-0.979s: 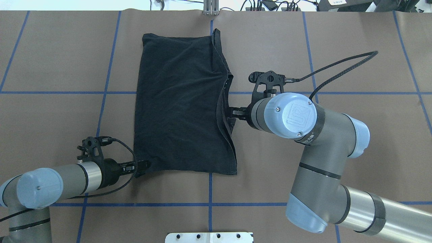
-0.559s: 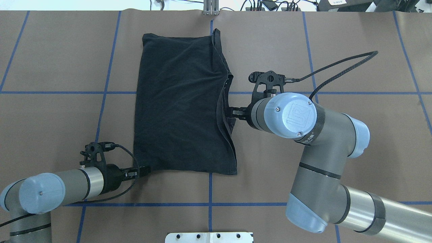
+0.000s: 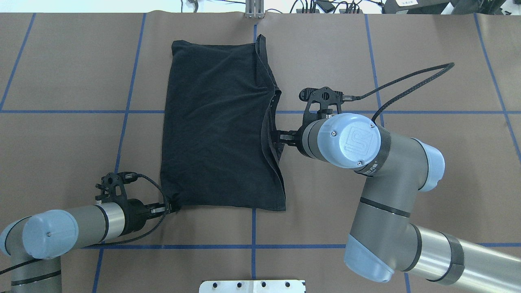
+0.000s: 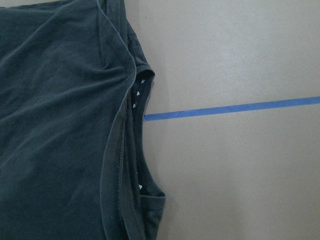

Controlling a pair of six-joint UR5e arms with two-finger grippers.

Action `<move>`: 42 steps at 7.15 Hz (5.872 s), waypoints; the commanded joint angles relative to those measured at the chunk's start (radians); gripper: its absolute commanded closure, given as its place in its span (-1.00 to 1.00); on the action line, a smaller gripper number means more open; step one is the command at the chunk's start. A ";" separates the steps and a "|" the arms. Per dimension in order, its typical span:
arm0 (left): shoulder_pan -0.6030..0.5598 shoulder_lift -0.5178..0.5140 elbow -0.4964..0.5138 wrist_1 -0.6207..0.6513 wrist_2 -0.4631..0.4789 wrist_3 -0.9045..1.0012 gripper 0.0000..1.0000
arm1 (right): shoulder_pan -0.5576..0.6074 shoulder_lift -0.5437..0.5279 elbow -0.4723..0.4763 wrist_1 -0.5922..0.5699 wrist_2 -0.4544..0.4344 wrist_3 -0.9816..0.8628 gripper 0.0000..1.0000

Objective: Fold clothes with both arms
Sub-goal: 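Slide the right gripper down the side edge while the left holds the corner, then grasp the shirt's near edge with both grippers at its two near corners, then lift the near half with both grippers and fold it toward the far edge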

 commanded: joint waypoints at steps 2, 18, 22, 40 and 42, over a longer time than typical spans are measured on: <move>-0.002 -0.004 -0.001 0.000 -0.002 -0.001 1.00 | -0.084 0.000 -0.051 0.111 -0.096 0.136 -0.98; -0.002 -0.006 -0.011 0.000 -0.003 -0.001 1.00 | -0.131 0.121 -0.363 0.210 -0.230 0.210 0.11; -0.002 -0.006 -0.017 0.000 -0.003 -0.001 1.00 | -0.131 0.106 -0.351 0.210 -0.231 0.208 1.00; -0.247 -0.277 -0.302 0.589 -0.193 0.117 1.00 | -0.037 -0.028 0.027 0.095 -0.136 0.124 1.00; -0.348 -0.372 -0.218 0.624 -0.230 0.192 1.00 | -0.002 -0.015 -0.007 0.093 -0.136 0.105 1.00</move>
